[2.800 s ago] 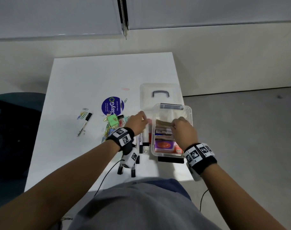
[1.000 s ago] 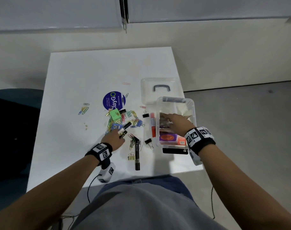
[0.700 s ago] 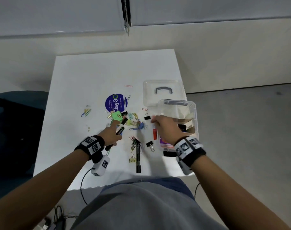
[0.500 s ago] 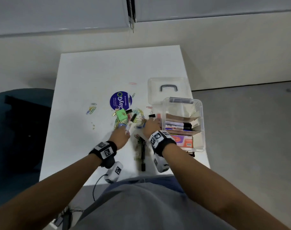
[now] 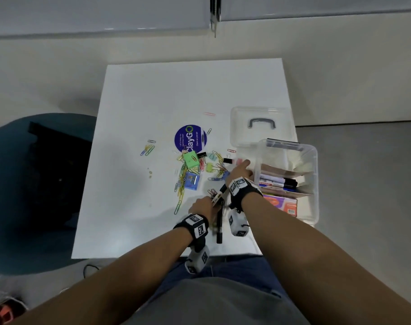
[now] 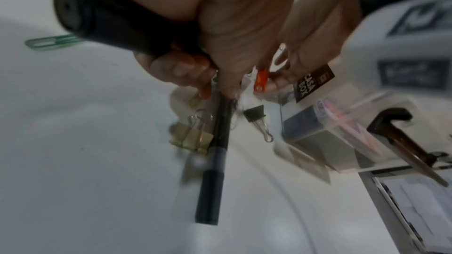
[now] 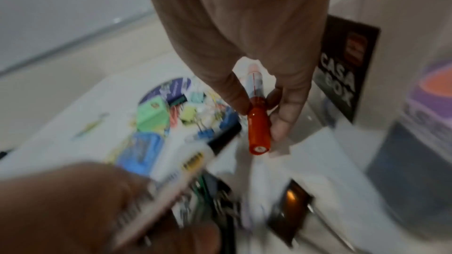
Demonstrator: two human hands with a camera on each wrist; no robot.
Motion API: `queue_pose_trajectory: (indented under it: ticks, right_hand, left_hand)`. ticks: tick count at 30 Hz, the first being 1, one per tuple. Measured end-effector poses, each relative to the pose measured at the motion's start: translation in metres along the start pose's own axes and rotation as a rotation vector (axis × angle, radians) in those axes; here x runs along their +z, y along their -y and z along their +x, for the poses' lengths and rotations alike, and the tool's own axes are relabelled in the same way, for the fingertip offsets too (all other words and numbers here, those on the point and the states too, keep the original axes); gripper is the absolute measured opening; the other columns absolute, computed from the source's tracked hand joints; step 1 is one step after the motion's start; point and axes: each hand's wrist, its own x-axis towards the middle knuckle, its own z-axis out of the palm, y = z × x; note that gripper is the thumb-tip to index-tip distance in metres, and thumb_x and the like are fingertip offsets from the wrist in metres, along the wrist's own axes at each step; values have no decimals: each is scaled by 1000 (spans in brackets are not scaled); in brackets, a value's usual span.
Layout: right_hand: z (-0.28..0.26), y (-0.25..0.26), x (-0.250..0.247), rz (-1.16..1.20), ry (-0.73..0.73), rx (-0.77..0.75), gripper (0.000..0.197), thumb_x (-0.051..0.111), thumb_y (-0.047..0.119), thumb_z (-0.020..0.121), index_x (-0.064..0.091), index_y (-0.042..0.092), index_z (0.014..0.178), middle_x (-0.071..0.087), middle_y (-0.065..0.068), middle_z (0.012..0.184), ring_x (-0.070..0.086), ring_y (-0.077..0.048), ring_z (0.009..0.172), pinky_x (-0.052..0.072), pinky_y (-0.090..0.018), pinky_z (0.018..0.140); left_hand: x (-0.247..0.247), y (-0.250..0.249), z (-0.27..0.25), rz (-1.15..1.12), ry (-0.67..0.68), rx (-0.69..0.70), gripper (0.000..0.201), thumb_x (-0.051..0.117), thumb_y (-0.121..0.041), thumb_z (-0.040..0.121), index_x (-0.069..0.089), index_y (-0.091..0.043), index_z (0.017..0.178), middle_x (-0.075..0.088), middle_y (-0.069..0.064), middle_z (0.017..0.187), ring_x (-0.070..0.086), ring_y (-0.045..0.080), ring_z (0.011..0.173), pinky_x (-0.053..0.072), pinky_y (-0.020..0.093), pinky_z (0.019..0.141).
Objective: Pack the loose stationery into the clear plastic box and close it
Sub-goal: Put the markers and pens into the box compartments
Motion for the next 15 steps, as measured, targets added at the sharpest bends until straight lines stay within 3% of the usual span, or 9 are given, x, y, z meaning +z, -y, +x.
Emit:
queue_pose_trajectory:
  ticks: [3, 5, 9, 12, 15]
  right_hand:
    - [-3, 16, -24, 67, -32, -18, 64, 61, 11, 89, 25, 1, 140, 39, -22, 138, 50, -34, 120, 44, -35, 86]
    - [-11, 20, -48, 85, 27, -145, 48, 55, 9, 90, 34, -1, 132, 42, -21, 134, 50, -35, 117, 43, -35, 85]
    - [-29, -7, -104, 37, -45, -438, 35, 48, 3, 86, 46, 7, 121, 49, -18, 115, 53, -32, 87, 43, -35, 74]
    - [-29, -43, -131, -266, -199, -521, 35, 53, 4, 85, 55, 12, 119, 53, -17, 115, 56, -35, 100, 50, -40, 81]
    - [-27, -73, -137, -538, -167, -460, 32, 50, 11, 91, 59, 18, 121, 54, -14, 122, 53, -35, 112, 48, -43, 91]
  left_hand:
    - [2, -8, -1, -50, -8, -27, 42, 57, -44, 91, 57, -7, 113, 65, 14, 111, 65, 35, 99, 51, 37, 77]
    - [1, -11, -1, -66, -31, -39, 46, 61, -47, 87, 60, -8, 111, 67, 13, 109, 66, 33, 97, 53, 36, 76]
    - [-1, -19, 1, -23, -21, -16, 37, 61, -35, 91, 59, -4, 112, 65, 15, 115, 65, 34, 101, 53, 37, 79]
    - [-2, -20, 3, -29, -5, 16, 42, 54, -38, 95, 55, -2, 117, 61, 17, 119, 63, 34, 106, 49, 35, 77]
    - [-6, -20, 4, -64, 14, 89, 39, 50, -35, 97, 52, -2, 119, 60, 18, 122, 60, 34, 108, 47, 36, 81]
